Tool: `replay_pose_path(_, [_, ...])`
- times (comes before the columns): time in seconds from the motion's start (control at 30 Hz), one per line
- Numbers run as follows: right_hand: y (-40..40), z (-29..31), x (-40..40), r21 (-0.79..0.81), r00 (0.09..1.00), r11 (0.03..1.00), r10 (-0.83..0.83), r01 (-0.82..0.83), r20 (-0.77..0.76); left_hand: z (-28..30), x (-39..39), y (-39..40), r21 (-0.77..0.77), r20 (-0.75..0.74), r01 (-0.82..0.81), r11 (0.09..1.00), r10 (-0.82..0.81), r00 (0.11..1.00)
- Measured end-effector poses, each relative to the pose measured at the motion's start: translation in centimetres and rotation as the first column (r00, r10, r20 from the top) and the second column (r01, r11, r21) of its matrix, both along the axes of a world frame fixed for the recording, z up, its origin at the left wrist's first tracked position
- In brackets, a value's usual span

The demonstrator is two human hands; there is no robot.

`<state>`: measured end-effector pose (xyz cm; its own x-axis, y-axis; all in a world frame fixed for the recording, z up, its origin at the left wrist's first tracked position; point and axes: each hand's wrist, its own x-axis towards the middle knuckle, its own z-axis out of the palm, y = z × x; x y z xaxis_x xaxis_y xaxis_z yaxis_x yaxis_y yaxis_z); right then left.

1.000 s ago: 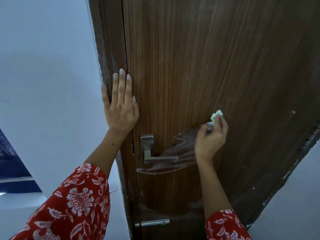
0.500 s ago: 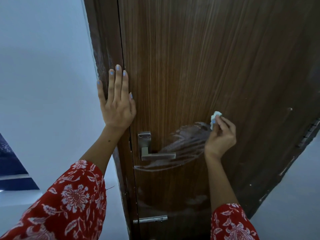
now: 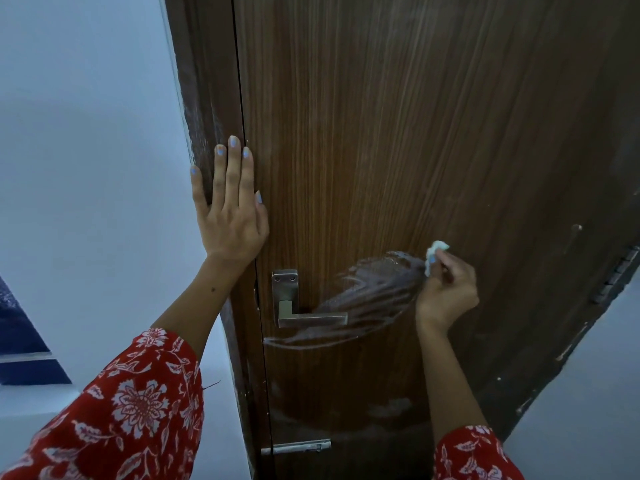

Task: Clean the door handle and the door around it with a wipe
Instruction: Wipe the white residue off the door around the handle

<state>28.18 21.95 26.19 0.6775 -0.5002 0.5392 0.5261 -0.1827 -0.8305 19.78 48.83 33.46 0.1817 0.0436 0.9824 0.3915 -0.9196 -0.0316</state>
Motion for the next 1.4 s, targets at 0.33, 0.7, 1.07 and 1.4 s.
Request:
replay_pose_path(0.33, [1.6, 0.2, -0.7, 0.091, 0.999, 0.996, 0.022, -0.02, -0.027, -0.1, 0.0, 0.0, 0.009, -0.001, -0.011, 1.0, 0.011, 1.0])
replay_pose_path(0.7, [2.4, -0.3, -1.1, 0.156, 0.983, 0.974, 0.174, -0.164, -0.058, -0.1, -0.2, 0.0, -0.006, -0.031, 0.002, 1.0, -0.002, 1.0])
replay_pose_path(1.07, [3.7, 0.3, -1.7, 0.39, 0.958, 0.902, 0.253, -0.183, -0.136, -0.1, -0.5, -0.1, -0.019, -0.064, 0.014, 1.0, -0.015, 0.998])
replay_pose_path(1.4, [5.2, -0.2, -2.8, 0.169, 0.977, 0.97, 0.19, -0.172, -0.096, -0.3, -0.2, 0.0, -0.002, -0.036, 0.023, 1.0, -0.023, 0.999])
